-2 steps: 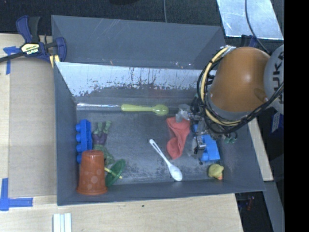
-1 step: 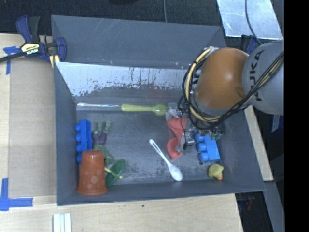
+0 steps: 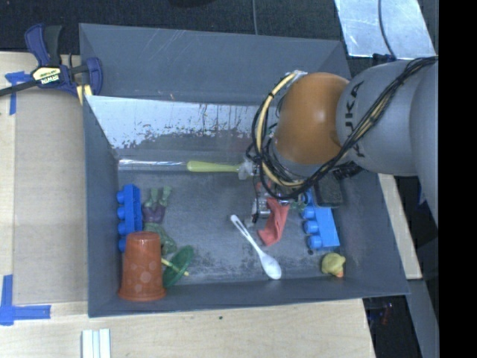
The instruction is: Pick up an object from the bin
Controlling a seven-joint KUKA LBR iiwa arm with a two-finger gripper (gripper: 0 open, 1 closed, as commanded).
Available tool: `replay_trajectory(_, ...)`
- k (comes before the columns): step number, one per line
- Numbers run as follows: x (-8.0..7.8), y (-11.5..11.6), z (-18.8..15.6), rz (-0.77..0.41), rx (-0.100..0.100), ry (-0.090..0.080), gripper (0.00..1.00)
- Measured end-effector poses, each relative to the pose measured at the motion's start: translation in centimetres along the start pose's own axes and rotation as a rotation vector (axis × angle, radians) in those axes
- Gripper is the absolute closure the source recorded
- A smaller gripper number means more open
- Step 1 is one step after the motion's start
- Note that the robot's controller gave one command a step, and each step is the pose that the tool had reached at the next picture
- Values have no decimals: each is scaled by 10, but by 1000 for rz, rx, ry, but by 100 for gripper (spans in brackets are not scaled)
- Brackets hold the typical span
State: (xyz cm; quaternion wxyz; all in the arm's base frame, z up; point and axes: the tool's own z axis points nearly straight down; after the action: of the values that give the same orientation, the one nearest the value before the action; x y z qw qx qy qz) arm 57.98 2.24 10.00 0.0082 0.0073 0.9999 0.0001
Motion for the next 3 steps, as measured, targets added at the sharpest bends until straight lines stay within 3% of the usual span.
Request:
replay_trajectory(1, -1, -8, -51, -93, 1, 6, 0)
replay_trajectory(2, 1, -16, -69, -105, 1, -4, 0)
replay_trajectory(3, 35, -70, -22, -236, 1, -3, 0)
